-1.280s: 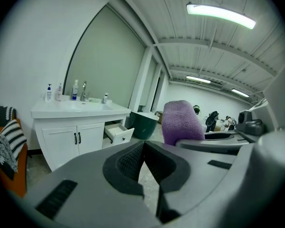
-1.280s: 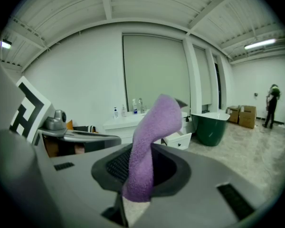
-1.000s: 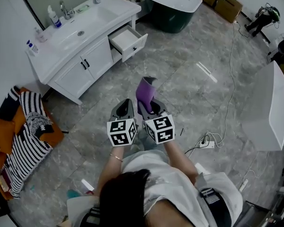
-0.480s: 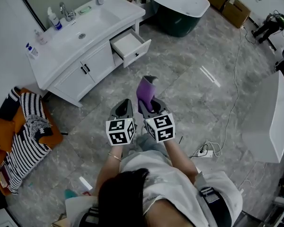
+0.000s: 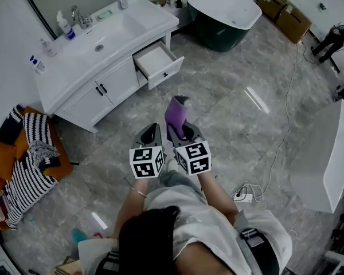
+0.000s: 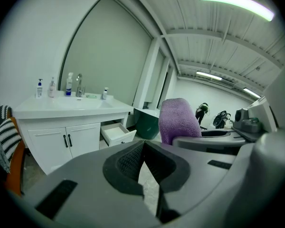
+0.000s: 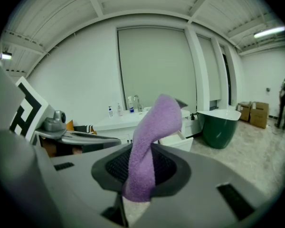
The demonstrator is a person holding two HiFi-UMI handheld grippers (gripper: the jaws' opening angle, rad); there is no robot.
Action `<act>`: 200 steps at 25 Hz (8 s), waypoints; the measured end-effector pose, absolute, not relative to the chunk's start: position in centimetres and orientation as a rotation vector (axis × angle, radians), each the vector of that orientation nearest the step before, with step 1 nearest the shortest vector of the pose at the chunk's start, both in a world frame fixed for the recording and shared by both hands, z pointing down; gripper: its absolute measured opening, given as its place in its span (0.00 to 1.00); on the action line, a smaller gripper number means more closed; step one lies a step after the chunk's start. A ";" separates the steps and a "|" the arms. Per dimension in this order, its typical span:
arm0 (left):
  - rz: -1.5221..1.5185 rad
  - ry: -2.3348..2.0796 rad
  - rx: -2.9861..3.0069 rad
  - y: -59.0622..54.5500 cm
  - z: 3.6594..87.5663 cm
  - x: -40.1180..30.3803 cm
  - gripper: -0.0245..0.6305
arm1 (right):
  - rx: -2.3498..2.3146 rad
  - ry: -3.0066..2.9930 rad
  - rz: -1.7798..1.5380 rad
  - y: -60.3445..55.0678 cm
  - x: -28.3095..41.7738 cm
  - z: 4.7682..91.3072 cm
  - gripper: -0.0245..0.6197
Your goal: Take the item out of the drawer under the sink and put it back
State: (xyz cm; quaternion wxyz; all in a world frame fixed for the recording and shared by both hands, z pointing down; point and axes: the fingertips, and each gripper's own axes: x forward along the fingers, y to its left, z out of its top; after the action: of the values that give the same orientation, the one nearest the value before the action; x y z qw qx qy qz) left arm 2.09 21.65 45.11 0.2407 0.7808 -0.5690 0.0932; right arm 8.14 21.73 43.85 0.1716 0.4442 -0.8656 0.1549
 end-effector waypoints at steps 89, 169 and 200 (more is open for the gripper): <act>0.293 -1.367 2.184 -12.3 49.5 -7.7 0.04 | 1.344 -2.298 0.540 -11.0 -1.6 48.5 0.19; 0.522 -1.436 1.629 -32.7 77.1 -4.7 0.04 | 0.933 -2.077 0.965 -35.7 0.4 76.9 0.19; 0.558 -1.404 1.554 -32.9 77.9 -5.2 0.04 | 0.906 -2.028 1.091 -36.4 0.3 78.3 0.44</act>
State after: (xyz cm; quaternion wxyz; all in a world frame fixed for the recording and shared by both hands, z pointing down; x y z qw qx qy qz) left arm -5.23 -32.94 77.94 0.4681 0.6336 -0.5723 0.2276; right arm 0.32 -36.44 78.28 0.3271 0.3460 -0.7745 0.4165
